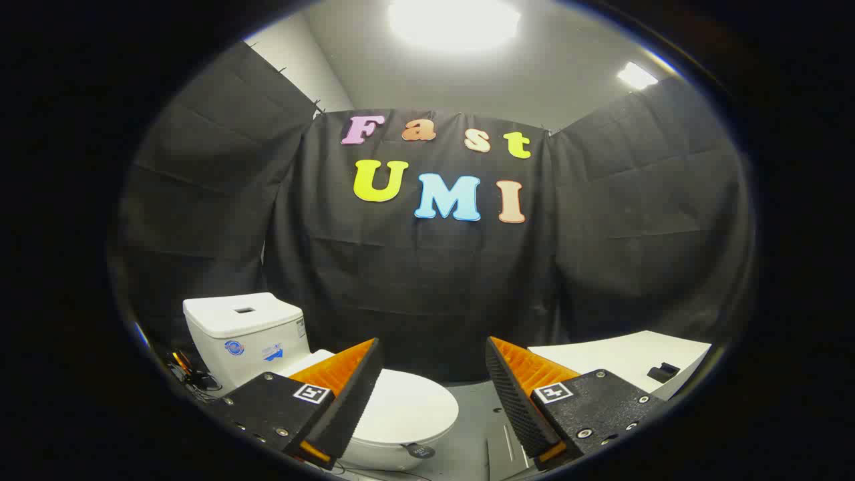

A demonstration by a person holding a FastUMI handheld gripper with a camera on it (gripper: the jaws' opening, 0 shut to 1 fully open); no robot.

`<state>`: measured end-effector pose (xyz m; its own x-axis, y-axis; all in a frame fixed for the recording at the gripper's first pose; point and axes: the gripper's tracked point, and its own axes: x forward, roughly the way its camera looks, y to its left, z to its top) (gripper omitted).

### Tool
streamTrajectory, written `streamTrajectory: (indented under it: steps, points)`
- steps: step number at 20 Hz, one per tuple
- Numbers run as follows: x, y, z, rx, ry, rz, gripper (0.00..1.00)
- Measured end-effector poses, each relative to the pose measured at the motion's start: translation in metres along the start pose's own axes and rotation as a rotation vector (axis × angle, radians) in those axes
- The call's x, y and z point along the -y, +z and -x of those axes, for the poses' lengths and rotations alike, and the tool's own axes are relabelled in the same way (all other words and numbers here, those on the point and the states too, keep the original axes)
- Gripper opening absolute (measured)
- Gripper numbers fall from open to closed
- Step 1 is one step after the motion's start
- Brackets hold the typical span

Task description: Open the toilet lid.

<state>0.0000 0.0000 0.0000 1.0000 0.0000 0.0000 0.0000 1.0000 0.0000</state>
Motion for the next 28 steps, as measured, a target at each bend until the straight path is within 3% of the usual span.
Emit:
streamTrajectory:
  steps: [6, 15, 23, 28]
  points:
    - [0.006, 0.002, 0.001, 0.01, -0.017, -0.005, 0.95]
    - [-0.002, -0.006, -0.002, -0.014, 0.027, 0.004, 0.95]
    - [0.0, -0.001, -0.005, 0.015, 0.025, -0.182, 0.95]
    - [0.013, -0.037, -0.016, -0.055, -0.011, -0.295, 0.95]
